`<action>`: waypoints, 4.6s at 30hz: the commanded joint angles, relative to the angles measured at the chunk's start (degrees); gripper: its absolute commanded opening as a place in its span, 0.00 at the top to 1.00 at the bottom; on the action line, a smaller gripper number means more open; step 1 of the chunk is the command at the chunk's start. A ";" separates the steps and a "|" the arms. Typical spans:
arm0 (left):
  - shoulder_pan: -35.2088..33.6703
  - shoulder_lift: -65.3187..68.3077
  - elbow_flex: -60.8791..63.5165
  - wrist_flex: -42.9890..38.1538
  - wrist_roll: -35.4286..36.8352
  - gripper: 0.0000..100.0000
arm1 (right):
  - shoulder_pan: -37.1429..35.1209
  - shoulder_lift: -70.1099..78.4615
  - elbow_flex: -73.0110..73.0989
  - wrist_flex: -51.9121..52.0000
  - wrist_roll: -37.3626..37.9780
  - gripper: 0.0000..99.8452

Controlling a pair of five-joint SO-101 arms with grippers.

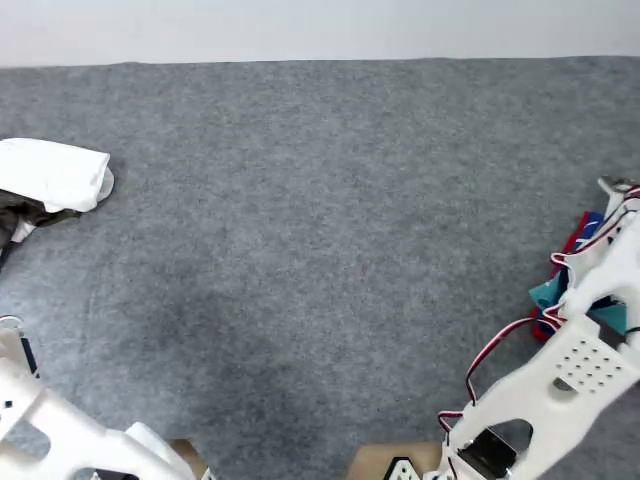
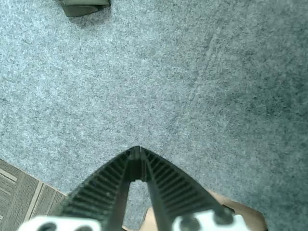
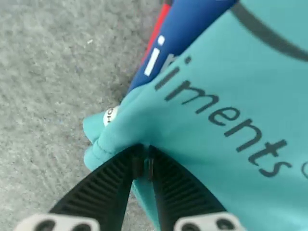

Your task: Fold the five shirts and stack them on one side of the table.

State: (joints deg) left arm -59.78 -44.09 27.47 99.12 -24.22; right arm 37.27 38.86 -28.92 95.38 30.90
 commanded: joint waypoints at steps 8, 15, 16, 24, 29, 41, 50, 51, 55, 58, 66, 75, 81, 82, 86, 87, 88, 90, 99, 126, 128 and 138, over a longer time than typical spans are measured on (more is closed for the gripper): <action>0.35 -1.23 -0.40 0.00 -0.35 1.00 | 0.31 -14.55 -6.86 6.20 0.79 0.97; 0.35 -1.23 -0.48 0.00 -0.35 1.00 | 3.47 -20.70 -6.51 7.16 0.79 0.97; 0.35 -1.23 -0.48 -0.09 -0.35 1.00 | 4.44 -20.35 -6.51 7.16 0.79 0.97; 0.35 -1.23 -0.48 -0.26 -0.35 1.00 | 11.91 -13.49 -5.71 7.25 1.23 0.97; 0.35 -1.23 -0.40 -0.18 -0.35 1.00 | 14.90 -6.55 -2.37 6.99 4.40 0.97; 0.35 -1.23 -0.40 -0.09 -0.35 1.00 | 13.76 -13.23 -5.89 7.08 4.40 0.98; 2.37 -1.85 -1.71 0.00 -0.26 1.00 | 6.55 -27.47 -5.63 7.08 4.04 0.98; 2.81 -2.37 -2.51 0.00 -0.26 1.00 | 5.41 -28.18 -5.63 7.16 4.04 0.98; 8.97 -2.64 -5.93 -0.44 -0.44 0.99 | 2.86 -30.29 -4.66 7.16 4.04 0.98; 14.33 0.35 -7.25 -2.29 -0.18 0.96 | 1.45 -32.31 -2.29 7.16 4.04 0.98; 24.18 19.08 -16.13 -10.29 -1.05 0.96 | -3.30 -40.84 8.97 7.16 4.04 0.98; 32.44 42.29 -31.69 -16.35 -8.97 0.84 | -12.44 -45.93 18.90 7.16 -1.41 0.97; 32.00 55.30 -41.80 -23.74 -10.46 0.77 | -12.35 -46.29 18.99 7.16 -4.13 0.97; 31.47 57.58 -43.21 -24.88 -11.96 0.77 | -12.35 -46.37 19.08 7.16 -4.48 0.97; 29.54 67.08 -49.19 -30.24 -13.54 0.77 | -12.62 -46.37 19.08 7.16 -6.59 0.97; 29.19 69.36 -51.12 -30.95 -13.54 0.77 | -12.62 -46.29 19.08 7.16 -7.30 0.97; 29.01 71.74 -53.05 -31.30 -13.71 0.77 | -12.62 -46.20 19.08 7.16 -7.82 0.97; 29.01 76.57 -57.01 -31.12 -15.12 0.77 | -12.62 -46.20 19.08 7.16 -9.05 0.97; 29.27 97.58 -78.20 -30.95 -15.38 0.77 | -12.70 -46.20 19.08 7.16 -10.11 0.97; 52.84 83.96 -123.30 -5.36 6.77 1.00 | -12.70 -46.64 19.08 7.16 -9.85 0.97; 56.70 80.44 -123.30 -5.36 7.12 1.00 | -12.70 -46.73 19.08 7.16 -9.85 0.98; 66.02 67.52 -123.30 -8.62 8.09 1.00 | -12.44 -46.73 19.08 7.16 -9.85 0.98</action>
State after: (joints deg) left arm 4.57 29.49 -93.14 92.53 -17.63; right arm 25.14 -4.92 -9.76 100.40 21.49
